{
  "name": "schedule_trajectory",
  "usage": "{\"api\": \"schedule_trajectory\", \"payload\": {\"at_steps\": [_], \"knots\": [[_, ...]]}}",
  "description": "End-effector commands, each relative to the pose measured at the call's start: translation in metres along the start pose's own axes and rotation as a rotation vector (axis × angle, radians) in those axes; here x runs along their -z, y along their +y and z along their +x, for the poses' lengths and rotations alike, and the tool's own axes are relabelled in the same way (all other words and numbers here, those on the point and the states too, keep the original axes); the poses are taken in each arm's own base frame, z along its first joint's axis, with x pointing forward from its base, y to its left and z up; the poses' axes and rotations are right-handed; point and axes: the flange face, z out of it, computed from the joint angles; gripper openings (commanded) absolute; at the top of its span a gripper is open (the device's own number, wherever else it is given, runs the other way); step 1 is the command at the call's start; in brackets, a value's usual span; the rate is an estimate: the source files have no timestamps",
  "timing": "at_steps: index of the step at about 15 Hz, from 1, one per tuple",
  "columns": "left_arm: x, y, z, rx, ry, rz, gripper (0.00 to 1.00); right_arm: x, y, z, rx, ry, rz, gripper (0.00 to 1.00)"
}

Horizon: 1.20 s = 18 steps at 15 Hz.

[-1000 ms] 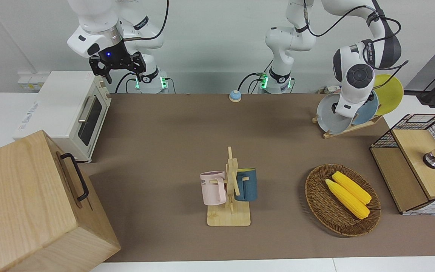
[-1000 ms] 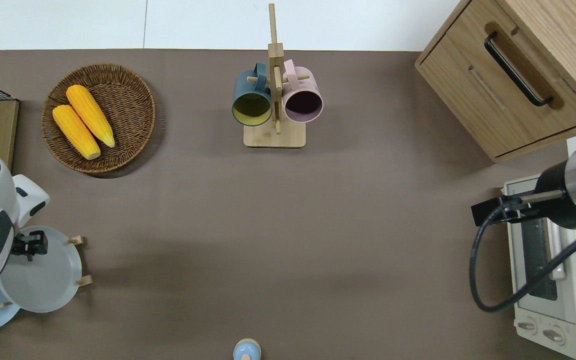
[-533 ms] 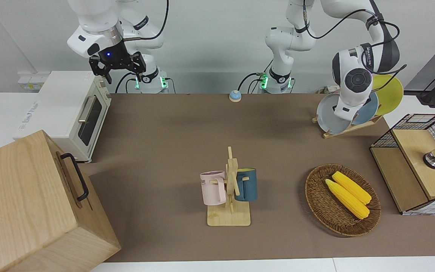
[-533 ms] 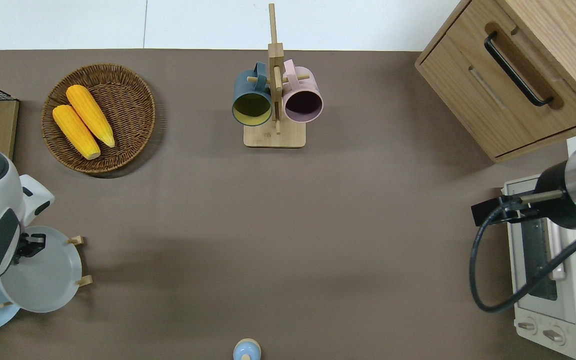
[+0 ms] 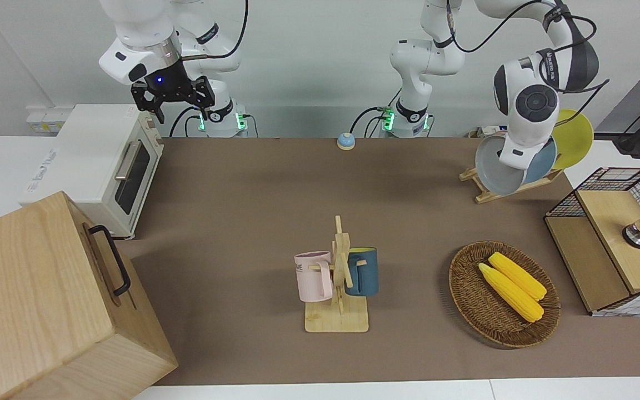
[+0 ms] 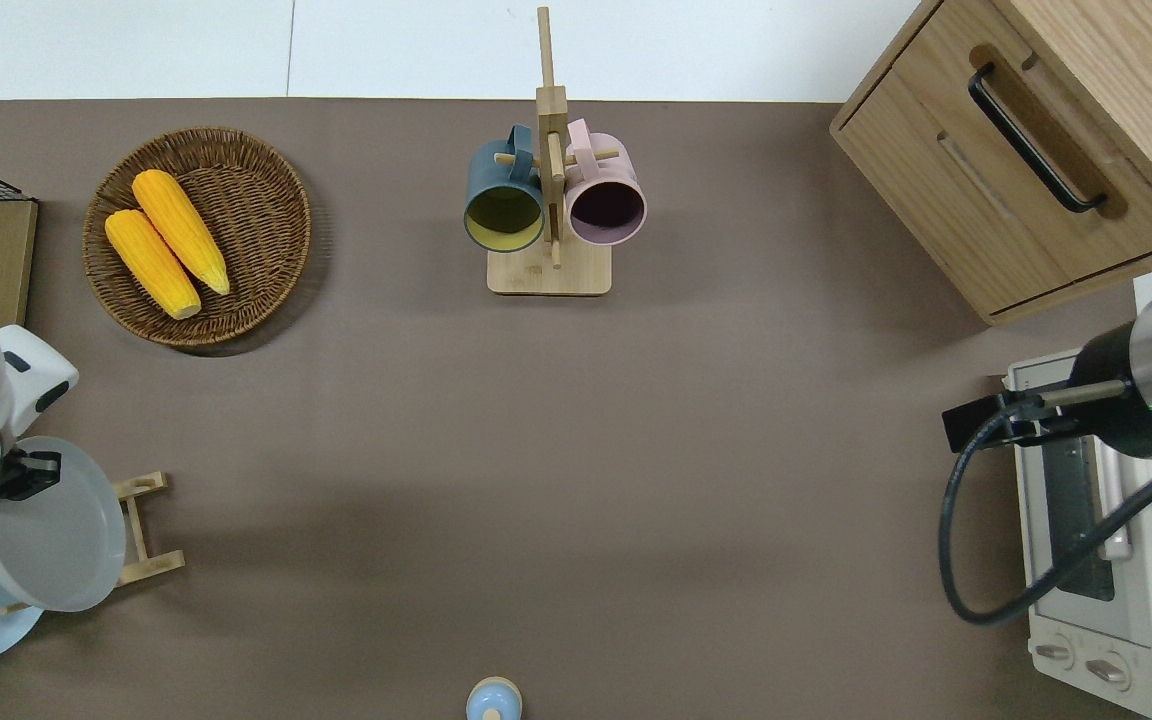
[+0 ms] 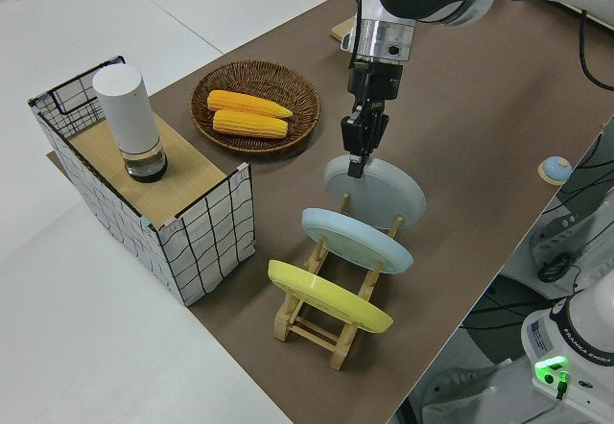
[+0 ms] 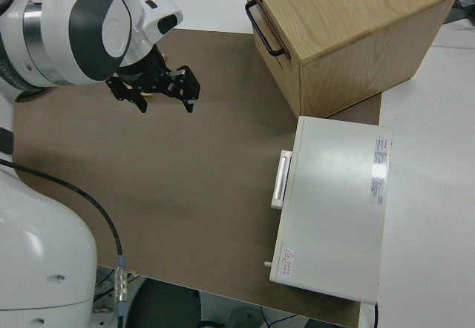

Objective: Pick gray plate from low plate rack and place it on table with left arm
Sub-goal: 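Lift the gray plate out of the rack with the left gripper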

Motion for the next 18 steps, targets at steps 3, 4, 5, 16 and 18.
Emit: {"api": "schedule_trajectory", "payload": {"at_steps": [3,4,5,16,18], "knots": [[0.053,0.001,-0.019,-0.044,0.004,-0.096,0.00,0.004,0.003,-0.003,-0.013,-0.004,0.003,0.990],[0.059,0.004,-0.022,-0.048,0.009,-0.151,0.00,0.004,0.003,-0.003,-0.013,-0.004,0.003,0.990],[0.066,0.007,-0.025,-0.050,0.015,-0.202,0.00,0.004,0.003,-0.003,-0.013,-0.004,0.003,0.990],[0.034,0.102,-0.021,-0.174,0.043,-0.537,0.00,0.004,0.003,-0.003,-0.013,-0.004,0.003,0.987],[0.022,0.114,-0.020,-0.188,0.012,-0.527,0.05,0.004,0.003,-0.003,-0.013,-0.004,0.003,0.990]]}}
